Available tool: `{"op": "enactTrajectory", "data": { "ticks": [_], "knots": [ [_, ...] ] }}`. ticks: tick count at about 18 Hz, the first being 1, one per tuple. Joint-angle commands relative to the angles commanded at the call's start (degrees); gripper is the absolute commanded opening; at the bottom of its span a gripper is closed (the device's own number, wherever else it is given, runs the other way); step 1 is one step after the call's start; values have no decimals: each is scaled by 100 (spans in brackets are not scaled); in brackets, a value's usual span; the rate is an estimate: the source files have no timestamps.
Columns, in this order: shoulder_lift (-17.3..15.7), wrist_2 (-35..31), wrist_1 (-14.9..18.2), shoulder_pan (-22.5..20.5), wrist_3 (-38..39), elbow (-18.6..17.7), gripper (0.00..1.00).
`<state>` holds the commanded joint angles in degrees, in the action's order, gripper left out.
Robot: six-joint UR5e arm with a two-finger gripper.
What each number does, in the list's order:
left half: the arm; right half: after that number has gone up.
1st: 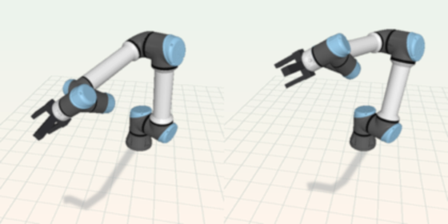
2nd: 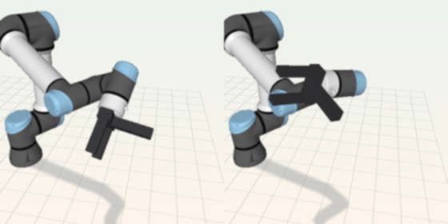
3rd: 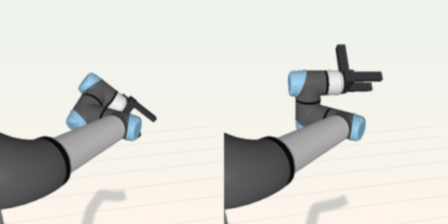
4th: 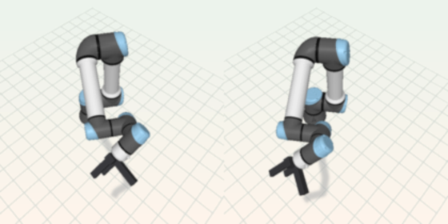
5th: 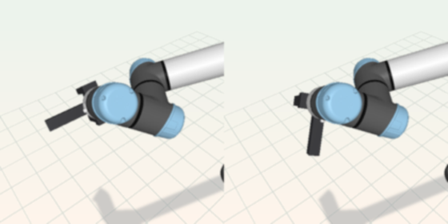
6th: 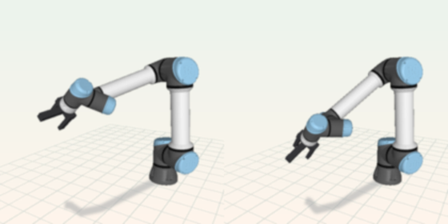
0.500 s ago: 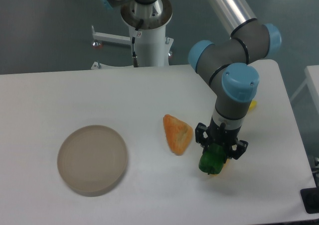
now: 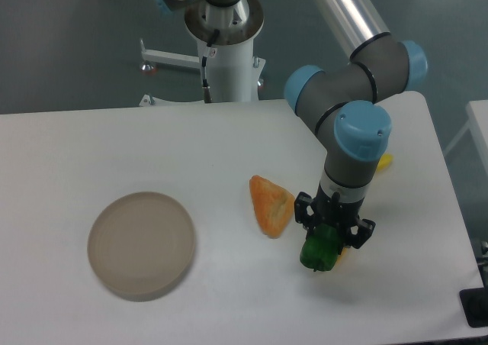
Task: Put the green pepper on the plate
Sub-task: 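Lift the green pepper held in the gripper off the table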
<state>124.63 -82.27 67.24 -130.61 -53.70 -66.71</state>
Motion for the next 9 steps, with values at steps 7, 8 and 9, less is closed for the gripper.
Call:
{"op": "enactTrajectory", "data": {
  "ticks": [7, 8, 9],
  "knots": [
    [-386, 9, 9, 492, 816, -105, 34],
    [-439, -9, 17, 597, 957, -140, 34],
    [-483, -17, 9, 685, 1071, -236, 34]
  ]
}}
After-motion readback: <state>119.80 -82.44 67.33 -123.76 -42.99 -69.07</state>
